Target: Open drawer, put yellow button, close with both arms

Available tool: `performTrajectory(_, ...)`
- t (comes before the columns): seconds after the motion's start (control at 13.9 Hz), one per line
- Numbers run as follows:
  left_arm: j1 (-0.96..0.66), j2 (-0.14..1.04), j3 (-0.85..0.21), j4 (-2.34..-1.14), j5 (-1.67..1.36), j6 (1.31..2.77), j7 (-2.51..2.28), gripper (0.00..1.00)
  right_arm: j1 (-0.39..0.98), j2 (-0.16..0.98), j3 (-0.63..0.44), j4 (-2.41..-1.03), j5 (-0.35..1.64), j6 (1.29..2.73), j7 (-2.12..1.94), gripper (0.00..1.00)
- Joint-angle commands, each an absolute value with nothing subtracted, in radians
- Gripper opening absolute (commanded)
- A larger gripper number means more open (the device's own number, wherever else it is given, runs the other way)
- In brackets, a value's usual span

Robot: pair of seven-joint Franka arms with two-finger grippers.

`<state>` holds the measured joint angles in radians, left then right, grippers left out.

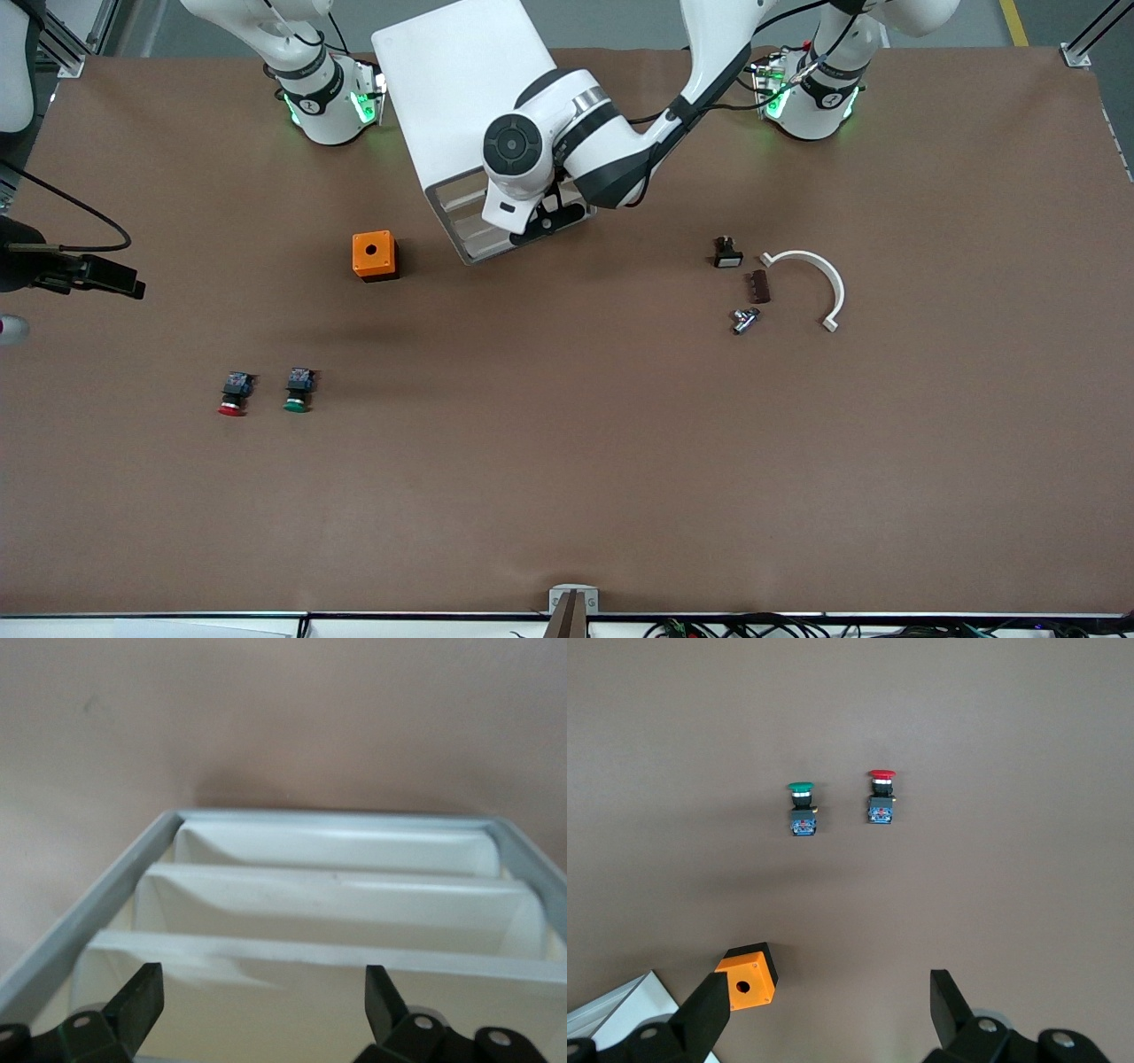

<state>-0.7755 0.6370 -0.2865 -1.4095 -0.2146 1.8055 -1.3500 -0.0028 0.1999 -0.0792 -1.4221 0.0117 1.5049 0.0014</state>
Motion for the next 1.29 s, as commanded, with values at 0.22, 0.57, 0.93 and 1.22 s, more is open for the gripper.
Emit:
performTrajectory(0.22, -0.762, 0.608, -0.311, -1.436, -0.2, 1.79, -1.401, 1.0, -0.008, 0.198, -0.066, -1.375, -0.003, 1.488, 0.005, 1.0)
performTrajectory(0.57, -0.622, 0.568, -0.29, -1.424, -0.018, 1.775, -1.394, 1.0, -0.009, 0.192, -0.063, -1.364, 0.025, 1.421, 0.011, 1.0)
performTrajectory(0.93, -0.442, 0.497, -0.29, -1.384, 0.184, 1.773, -1.335, 1.0, 0.006, 0.105, -0.061, -1.423, 0.009, 1.417, 0.005, 1.0)
performTrajectory(1.22, -0.264, 0.407, -0.291, -1.385, 0.198, 1.769, -1.13, 1.0, 0.008, -0.006, -0.061, -1.523, 0.009, 1.42, -0.005, 1.0)
